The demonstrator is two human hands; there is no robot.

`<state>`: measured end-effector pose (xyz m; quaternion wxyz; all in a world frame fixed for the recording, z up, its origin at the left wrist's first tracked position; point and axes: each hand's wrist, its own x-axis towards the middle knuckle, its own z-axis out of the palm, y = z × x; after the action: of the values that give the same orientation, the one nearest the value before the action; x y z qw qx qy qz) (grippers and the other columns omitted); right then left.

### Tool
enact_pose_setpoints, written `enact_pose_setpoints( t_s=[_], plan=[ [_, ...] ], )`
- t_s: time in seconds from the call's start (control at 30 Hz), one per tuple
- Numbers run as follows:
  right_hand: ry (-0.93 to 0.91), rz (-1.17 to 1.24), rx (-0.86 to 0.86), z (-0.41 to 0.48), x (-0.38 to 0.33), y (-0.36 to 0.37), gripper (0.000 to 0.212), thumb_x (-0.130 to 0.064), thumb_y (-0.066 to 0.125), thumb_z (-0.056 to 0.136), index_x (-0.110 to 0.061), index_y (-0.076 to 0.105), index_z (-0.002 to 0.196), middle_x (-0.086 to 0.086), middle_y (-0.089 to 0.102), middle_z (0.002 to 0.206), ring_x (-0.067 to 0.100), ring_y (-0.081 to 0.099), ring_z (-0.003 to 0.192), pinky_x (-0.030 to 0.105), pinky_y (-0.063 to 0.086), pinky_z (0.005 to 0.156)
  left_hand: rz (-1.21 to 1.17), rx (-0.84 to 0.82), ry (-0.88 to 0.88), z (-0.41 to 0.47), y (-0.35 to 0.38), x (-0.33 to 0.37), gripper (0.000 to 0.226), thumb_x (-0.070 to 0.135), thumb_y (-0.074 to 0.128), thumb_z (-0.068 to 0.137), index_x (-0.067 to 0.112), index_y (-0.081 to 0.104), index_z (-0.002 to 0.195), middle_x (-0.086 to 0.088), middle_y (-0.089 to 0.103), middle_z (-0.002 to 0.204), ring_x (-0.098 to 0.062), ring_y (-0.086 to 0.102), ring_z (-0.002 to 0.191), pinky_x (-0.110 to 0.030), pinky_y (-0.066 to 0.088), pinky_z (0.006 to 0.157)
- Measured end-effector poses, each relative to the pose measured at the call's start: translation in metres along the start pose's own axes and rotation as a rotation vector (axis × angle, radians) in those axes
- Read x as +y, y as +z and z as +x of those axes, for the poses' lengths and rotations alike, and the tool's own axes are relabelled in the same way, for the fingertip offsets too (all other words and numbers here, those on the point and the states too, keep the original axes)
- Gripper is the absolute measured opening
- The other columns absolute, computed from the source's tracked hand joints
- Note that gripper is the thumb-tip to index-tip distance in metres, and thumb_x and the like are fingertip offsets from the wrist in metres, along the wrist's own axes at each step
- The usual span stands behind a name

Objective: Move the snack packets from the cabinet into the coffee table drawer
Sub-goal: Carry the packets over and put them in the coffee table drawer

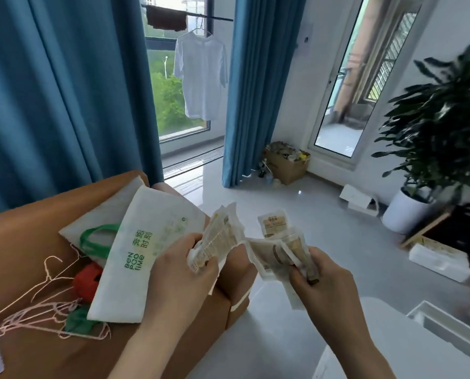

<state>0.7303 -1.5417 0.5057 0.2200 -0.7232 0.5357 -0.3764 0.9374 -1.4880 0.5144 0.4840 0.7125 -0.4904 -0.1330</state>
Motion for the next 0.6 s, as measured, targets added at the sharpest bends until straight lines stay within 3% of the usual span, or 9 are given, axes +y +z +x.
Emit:
enact_pose_setpoints(
  t_s=[0.13, 0.27, 0.4, 0.6],
  plan=[
    [0.095, -0.018, 0.049, 0.036, 0.025, 0.005, 0.005, -0.024, 0.063, 0.084, -0.026, 0.06, 0.081, 0.0, 0.058, 0.063, 0.016, 0.052, 0.056, 0.033, 0.044, 0.051, 0.011, -0.088, 0.03, 0.052, 0.036, -0.002, 0.034, 0.016, 0.07, 0.076, 0.043, 0.051, 0.072, 0.014, 0.063, 0.072, -0.005, 0.058, 0.071, -0.029, 0.05, 0.06],
    [0.195, -0.009, 0.071, 0.067, 0.058, 0.001, 0.006, -0.024, 0.063, 0.084, -0.03, 0.062, 0.087, -0.006, 0.061, 0.065, 0.014, 0.054, 0.054, 0.039, 0.05, 0.052, -0.005, -0.217, -0.004, 0.088, 0.088, -0.001, 0.016, 0.015, 0.068, 0.075, 0.029, 0.061, 0.079, 0.009, 0.064, 0.07, -0.004, 0.058, 0.07, -0.03, 0.051, 0.057],
    [0.272, -0.01, 0.09, 0.101, 0.103, -0.009, 0.004, -0.025, 0.063, 0.084, -0.027, 0.061, 0.082, -0.002, 0.059, 0.062, 0.011, 0.047, 0.048, 0.032, 0.043, 0.048, 0.035, -0.314, 0.056, 0.124, 0.149, 0.007, 0.012, 0.017, 0.066, 0.076, 0.024, 0.061, 0.083, 0.01, 0.061, 0.069, -0.006, 0.057, 0.066, -0.021, 0.043, 0.052],
    [0.393, -0.084, 0.061, 0.147, 0.178, -0.043, 0.007, -0.025, 0.063, 0.084, -0.031, 0.059, 0.082, -0.01, 0.061, 0.064, 0.011, 0.053, 0.056, 0.027, 0.042, 0.049, 0.104, -0.441, 0.107, 0.168, 0.246, 0.04, 0.011, 0.02, 0.065, 0.079, 0.024, 0.058, 0.086, 0.011, 0.059, 0.074, -0.006, 0.056, 0.071, -0.031, 0.049, 0.062]
  ],
)
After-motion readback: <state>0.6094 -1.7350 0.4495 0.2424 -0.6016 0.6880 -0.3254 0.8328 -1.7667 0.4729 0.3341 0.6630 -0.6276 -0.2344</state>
